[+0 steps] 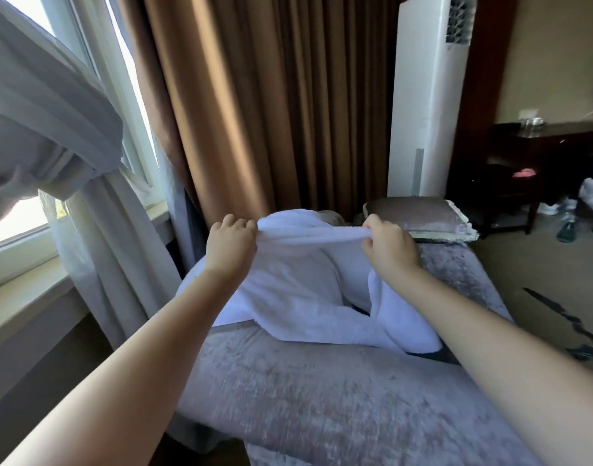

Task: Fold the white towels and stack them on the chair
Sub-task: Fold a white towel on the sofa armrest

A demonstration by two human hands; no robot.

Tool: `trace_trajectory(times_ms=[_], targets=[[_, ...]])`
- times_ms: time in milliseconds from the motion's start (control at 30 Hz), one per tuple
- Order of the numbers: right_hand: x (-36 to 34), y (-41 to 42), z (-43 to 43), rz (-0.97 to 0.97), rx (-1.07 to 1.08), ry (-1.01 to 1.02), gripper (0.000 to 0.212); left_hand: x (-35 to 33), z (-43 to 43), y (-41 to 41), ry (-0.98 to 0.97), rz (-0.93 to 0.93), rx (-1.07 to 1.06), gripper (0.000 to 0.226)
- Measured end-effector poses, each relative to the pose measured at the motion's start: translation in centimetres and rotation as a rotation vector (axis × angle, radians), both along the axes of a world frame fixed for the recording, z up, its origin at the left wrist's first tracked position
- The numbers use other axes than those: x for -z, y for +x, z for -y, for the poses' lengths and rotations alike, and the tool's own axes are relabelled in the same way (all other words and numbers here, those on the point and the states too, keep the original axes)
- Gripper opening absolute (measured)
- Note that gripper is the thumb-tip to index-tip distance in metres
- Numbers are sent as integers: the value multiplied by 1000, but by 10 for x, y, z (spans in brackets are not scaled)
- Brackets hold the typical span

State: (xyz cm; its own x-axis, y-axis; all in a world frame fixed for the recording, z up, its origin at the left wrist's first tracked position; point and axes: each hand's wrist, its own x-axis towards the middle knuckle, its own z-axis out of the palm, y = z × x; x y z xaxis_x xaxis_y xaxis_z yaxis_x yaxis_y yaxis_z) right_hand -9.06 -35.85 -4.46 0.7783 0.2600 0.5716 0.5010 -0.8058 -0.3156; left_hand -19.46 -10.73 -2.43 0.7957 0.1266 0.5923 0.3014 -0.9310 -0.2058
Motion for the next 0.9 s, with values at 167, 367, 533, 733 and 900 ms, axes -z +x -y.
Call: trace_trajectory(times_ms=[167, 367, 533, 733, 900], targets=[[-23, -30, 58, 107, 41, 82, 17, -19, 51, -34, -56, 107, 140, 25], [21, -93, 149, 155, 67, 19, 17, 53, 125, -80, -203, -9, 363, 25], [84, -151, 204, 205, 52, -155, 24, 115, 165, -113, -210, -92, 467, 20], [136, -201, 228, 173, -17, -356, 31, 145, 179, -134, -168, -215, 487, 20], [129, -199, 231, 163, -96, -365, 18, 103, 169, -126, -319, -505, 556, 39]])
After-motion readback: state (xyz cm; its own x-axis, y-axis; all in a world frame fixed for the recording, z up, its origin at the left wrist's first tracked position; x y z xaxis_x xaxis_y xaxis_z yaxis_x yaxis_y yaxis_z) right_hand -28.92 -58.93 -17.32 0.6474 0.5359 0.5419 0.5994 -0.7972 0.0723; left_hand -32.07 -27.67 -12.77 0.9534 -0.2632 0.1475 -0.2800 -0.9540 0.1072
